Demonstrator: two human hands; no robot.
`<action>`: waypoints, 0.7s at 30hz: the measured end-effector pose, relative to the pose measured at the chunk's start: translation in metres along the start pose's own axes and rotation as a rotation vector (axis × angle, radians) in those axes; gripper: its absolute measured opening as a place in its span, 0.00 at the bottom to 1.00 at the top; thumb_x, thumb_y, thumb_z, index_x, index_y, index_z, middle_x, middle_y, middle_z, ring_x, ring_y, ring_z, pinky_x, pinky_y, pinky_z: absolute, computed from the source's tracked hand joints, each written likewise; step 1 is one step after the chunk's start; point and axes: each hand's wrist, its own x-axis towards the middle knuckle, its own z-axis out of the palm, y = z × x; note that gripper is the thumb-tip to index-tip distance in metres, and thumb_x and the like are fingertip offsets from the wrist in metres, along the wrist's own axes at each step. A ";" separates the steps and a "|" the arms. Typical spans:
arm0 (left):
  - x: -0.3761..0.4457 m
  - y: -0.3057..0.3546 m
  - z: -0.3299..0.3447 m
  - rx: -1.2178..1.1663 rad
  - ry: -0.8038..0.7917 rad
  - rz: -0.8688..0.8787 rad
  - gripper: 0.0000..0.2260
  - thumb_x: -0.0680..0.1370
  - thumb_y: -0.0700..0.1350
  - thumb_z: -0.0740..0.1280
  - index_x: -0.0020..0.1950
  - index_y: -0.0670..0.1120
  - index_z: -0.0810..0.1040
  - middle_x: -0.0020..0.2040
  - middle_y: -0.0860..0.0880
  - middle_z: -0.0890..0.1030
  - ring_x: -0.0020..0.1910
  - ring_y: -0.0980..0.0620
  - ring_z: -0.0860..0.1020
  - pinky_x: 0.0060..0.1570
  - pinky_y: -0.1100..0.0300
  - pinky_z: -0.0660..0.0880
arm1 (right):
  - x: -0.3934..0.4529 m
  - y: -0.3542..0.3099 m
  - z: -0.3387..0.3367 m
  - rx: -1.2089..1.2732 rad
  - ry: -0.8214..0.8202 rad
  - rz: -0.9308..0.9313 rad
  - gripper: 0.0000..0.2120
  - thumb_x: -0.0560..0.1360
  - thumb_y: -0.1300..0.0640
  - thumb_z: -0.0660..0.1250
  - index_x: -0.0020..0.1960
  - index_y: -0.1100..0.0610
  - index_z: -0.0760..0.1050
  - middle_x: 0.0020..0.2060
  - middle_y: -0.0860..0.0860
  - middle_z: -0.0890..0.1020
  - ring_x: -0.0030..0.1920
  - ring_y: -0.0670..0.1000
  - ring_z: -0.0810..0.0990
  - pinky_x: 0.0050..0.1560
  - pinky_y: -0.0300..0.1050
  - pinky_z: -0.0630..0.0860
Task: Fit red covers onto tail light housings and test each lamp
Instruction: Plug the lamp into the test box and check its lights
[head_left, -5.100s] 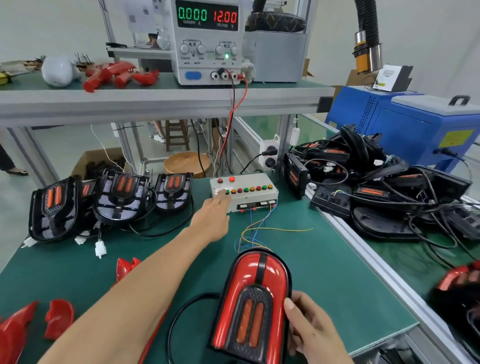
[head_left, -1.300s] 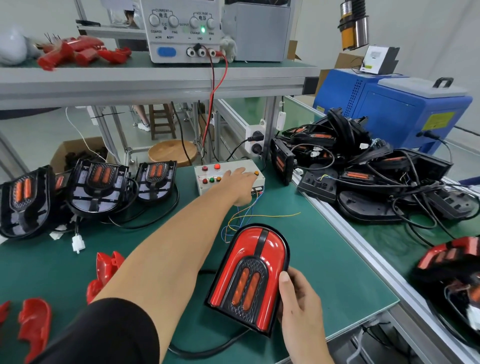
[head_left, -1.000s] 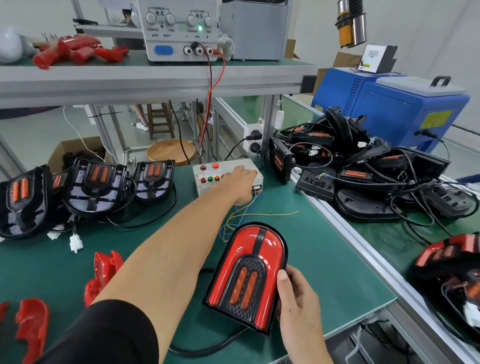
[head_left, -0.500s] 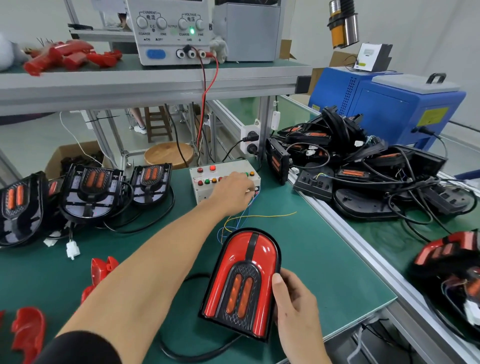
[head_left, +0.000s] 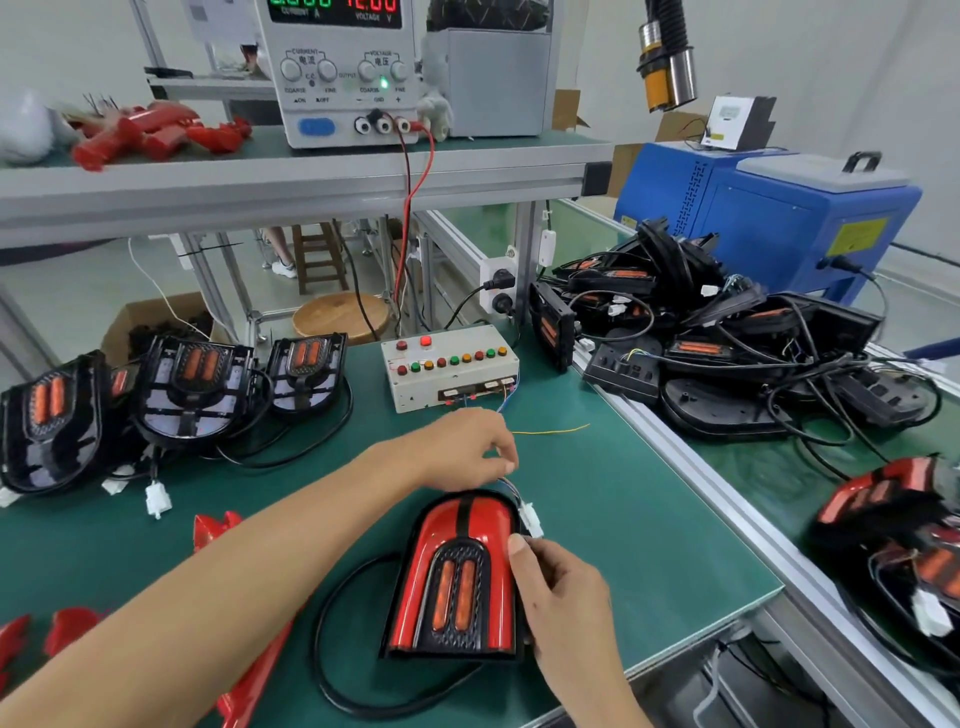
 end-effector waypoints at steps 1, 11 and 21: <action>0.001 0.001 0.002 0.004 -0.019 0.002 0.08 0.80 0.49 0.69 0.56 0.50 0.86 0.52 0.55 0.79 0.53 0.56 0.77 0.59 0.57 0.72 | 0.000 0.000 0.000 -0.044 0.008 -0.028 0.14 0.80 0.44 0.66 0.39 0.46 0.82 0.28 0.53 0.78 0.28 0.44 0.70 0.30 0.38 0.69; 0.016 0.021 0.014 -0.057 -0.181 -0.053 0.08 0.81 0.48 0.68 0.54 0.50 0.87 0.51 0.54 0.86 0.51 0.53 0.82 0.53 0.57 0.78 | 0.024 0.000 -0.021 -0.795 0.095 -0.054 0.12 0.79 0.43 0.66 0.62 0.44 0.75 0.55 0.45 0.75 0.53 0.50 0.80 0.48 0.46 0.72; 0.025 0.021 0.018 -0.005 0.229 -0.065 0.12 0.82 0.55 0.65 0.55 0.50 0.85 0.55 0.50 0.83 0.59 0.48 0.75 0.64 0.48 0.71 | 0.044 0.000 -0.022 -0.640 0.208 -0.162 0.08 0.82 0.51 0.62 0.59 0.50 0.76 0.51 0.48 0.81 0.51 0.56 0.81 0.49 0.51 0.74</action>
